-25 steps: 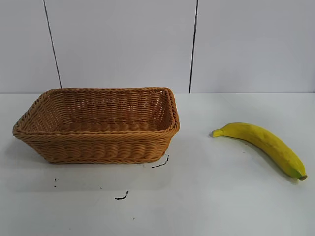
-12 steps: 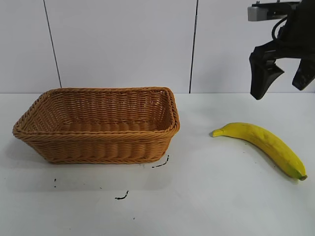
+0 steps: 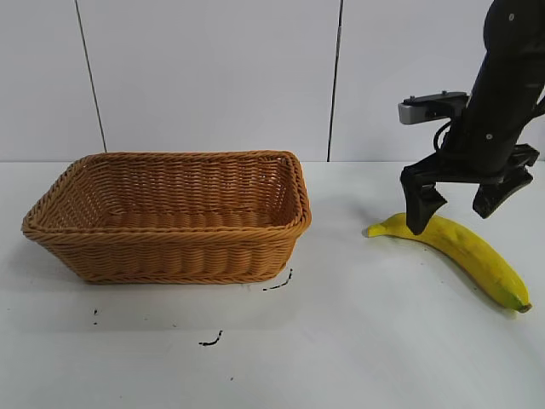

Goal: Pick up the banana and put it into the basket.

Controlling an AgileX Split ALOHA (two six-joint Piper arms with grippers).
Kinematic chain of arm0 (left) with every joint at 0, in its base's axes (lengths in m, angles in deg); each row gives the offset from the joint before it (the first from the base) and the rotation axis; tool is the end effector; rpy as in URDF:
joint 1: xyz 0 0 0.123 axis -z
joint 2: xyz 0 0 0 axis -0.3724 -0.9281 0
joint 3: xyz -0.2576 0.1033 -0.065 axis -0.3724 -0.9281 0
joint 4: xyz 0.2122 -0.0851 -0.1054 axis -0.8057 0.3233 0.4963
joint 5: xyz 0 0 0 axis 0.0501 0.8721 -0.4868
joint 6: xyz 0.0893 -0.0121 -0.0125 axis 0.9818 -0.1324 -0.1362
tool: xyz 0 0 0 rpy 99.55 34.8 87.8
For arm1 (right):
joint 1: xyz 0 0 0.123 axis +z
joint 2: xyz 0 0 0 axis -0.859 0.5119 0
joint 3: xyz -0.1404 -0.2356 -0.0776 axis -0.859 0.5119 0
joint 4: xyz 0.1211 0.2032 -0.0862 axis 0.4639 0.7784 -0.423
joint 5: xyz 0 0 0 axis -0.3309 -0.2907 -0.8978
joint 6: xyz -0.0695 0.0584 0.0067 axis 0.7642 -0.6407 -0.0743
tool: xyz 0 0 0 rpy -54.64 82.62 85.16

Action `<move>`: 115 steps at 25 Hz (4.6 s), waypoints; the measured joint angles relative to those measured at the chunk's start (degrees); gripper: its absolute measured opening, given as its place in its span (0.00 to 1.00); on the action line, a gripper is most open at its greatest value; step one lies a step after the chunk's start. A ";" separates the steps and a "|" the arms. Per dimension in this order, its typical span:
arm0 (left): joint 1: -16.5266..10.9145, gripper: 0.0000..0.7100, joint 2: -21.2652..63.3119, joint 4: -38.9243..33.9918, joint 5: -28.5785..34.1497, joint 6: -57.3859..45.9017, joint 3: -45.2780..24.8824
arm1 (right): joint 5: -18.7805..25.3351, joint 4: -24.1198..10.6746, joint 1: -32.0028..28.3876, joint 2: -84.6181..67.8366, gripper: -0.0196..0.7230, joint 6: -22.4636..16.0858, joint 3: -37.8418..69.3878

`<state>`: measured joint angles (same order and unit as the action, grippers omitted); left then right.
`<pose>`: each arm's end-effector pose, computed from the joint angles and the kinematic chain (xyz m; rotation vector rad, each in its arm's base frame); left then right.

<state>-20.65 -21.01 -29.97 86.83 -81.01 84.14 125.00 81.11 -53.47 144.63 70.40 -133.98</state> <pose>-0.0049 -0.0057 0.2758 0.0834 2.0528 -0.0646 0.4134 0.0404 0.1278 -0.4746 2.8793 -0.0397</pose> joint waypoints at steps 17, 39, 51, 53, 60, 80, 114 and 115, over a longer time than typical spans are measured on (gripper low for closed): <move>0.00 0.97 0.00 0.00 0.00 0.00 0.00 | -0.32 -0.43 0.00 4.00 0.73 -2.64 0.00; 0.00 0.97 0.00 0.00 0.00 0.00 0.00 | 15.16 -1.97 -0.45 -12.12 0.43 -2.87 -3.50; 0.00 0.97 0.00 0.00 0.00 0.00 0.00 | 20.07 0.74 10.64 -7.36 0.43 -0.20 -24.88; 0.00 0.97 0.00 0.00 0.00 0.00 0.00 | 20.89 0.66 13.77 -4.26 0.43 1.10 -30.14; 0.00 0.97 0.00 0.00 0.00 0.00 0.00 | 16.50 0.20 24.86 3.81 0.43 13.48 -42.85; 0.00 0.97 0.00 0.00 0.00 0.00 0.00 | -1.74 -3.63 32.05 19.90 0.43 23.37 -43.07; 0.00 0.97 0.00 0.00 0.00 0.00 0.00 | 25.30 2.62 11.47 8.27 0.96 -12.81 -43.44; 0.00 0.97 0.00 0.00 0.00 0.00 0.00 | 25.61 2.58 9.80 8.27 0.96 -12.93 -43.44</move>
<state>-20.65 -21.01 -29.97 86.83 -81.01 84.14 150.61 83.69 -43.67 152.91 57.48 -177.43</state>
